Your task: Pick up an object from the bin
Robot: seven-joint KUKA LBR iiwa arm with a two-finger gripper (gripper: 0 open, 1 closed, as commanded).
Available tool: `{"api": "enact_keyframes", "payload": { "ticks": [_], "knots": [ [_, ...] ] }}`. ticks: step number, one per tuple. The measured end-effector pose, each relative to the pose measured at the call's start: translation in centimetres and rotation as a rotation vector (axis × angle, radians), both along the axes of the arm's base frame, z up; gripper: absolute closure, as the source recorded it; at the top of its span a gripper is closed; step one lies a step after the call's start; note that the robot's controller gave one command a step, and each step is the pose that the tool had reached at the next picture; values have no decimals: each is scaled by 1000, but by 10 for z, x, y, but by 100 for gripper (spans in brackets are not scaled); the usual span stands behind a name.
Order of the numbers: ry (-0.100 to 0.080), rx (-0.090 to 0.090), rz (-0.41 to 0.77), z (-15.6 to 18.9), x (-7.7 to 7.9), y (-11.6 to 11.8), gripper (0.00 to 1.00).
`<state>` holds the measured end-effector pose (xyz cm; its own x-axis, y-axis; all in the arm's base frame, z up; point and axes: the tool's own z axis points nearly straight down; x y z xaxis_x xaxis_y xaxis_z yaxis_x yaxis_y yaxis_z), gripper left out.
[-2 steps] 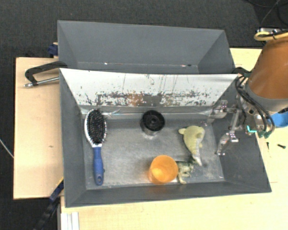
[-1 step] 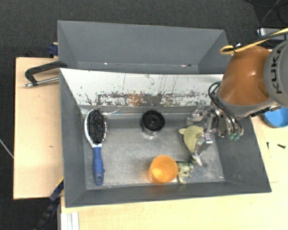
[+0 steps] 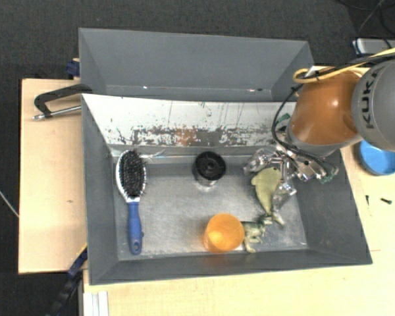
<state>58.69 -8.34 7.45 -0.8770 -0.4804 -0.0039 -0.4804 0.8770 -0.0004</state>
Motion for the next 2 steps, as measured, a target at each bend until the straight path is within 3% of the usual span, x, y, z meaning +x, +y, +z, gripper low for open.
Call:
{"api": "enact_keyframes", "payload": {
  "ticks": [1,2],
  "knots": [
    [1,-3,0,2,0,-2,100],
    [-11,-3,129,124,1,10,100]
  ]
}}
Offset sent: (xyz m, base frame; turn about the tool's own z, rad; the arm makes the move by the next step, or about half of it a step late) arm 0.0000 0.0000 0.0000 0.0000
